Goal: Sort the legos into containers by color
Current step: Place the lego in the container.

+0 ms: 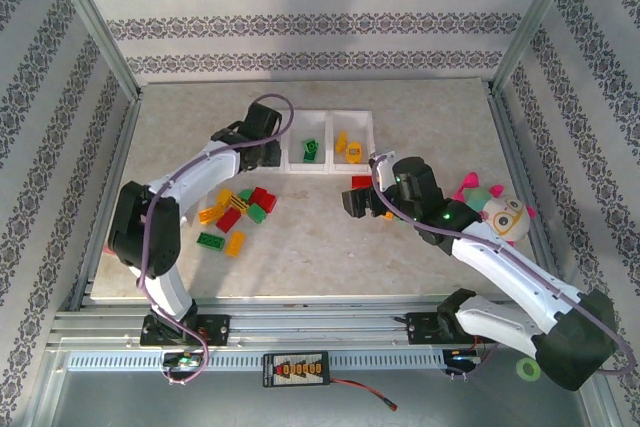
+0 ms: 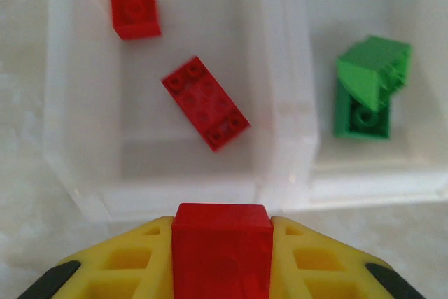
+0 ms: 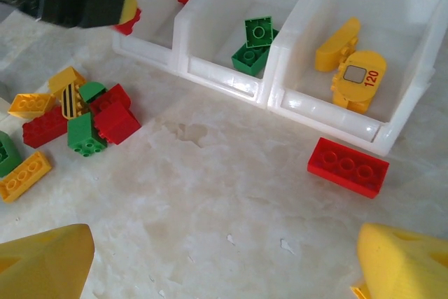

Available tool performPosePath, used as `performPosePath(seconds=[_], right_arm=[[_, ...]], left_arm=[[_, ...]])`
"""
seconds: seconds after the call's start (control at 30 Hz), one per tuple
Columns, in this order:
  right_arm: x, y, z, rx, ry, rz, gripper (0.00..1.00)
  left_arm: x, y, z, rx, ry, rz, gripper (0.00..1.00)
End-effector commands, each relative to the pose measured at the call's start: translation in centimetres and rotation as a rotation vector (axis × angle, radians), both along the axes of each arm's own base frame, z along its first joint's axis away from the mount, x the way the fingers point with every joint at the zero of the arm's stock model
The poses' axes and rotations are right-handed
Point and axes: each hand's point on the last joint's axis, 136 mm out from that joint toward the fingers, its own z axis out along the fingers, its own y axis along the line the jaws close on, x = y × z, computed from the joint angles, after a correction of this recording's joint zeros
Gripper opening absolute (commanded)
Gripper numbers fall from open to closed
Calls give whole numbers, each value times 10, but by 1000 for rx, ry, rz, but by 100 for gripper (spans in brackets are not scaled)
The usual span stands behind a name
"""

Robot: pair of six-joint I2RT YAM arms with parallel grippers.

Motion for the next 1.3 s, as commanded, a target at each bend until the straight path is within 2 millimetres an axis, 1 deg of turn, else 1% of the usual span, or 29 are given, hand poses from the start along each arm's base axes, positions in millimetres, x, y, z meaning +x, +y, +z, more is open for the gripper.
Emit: performPosePath(seconds=[0.0, 0.07, 0.23, 0.33, 0.43, 0.47, 0.5, 0.57, 0.6, 0.7, 0.73, 0.8, 0.87, 1.0, 1.1, 1.2, 1.27], right_arm=[[9, 13, 27, 59, -67, 34, 96], [11, 18, 30, 69, -77, 43, 96], [15, 26, 32, 85, -78, 57, 96], [16, 30, 30, 89, -74, 65, 96], [18, 29, 29, 81, -77, 54, 97], [19, 27, 29, 78, -81, 45, 97], [21, 26, 29, 75, -85, 33, 97], [22, 21, 30, 67, -97, 11, 97], [24, 18, 30, 60, -102, -3, 97], [28, 8, 29, 49, -107, -55, 97], [30, 3, 28, 49, -104, -76, 98], [35, -8, 21, 39, -81, -133, 97], [40, -21, 11, 26, -47, -197, 97], [47, -45, -13, -35, 46, -315, 98], [52, -53, -30, -80, 110, -369, 98], [57, -53, -46, -88, 165, -411, 98], [60, -52, -58, -95, 207, -428, 98]], left_arm=[[33, 7, 1, 18, -40, 0, 30], [47, 11, -2, 23, -38, 14, 30], [77, 21, -22, 51, -27, 34, 30], [86, 22, -31, 71, -12, 29, 30], [89, 21, -32, 74, -9, 27, 33], [90, 21, -30, 74, -12, 27, 36], [89, 21, -27, 74, -15, 24, 42], [87, 22, -20, 76, -20, 19, 57], [85, 23, -15, 75, -27, 19, 63], [76, 26, 4, 67, -69, 21, 76], [72, 26, 11, 68, -84, 21, 79], [62, 22, 25, 70, -125, -13, 85], [52, 14, 38, 72, -169, -56, 87], [25, -11, 61, 31, -265, -195, 92], [0, -36, 76, 0, -347, -339, 94], [-30, -57, 81, 2, -413, -487, 96], [-53, -70, 78, 24, -441, -595, 98]])
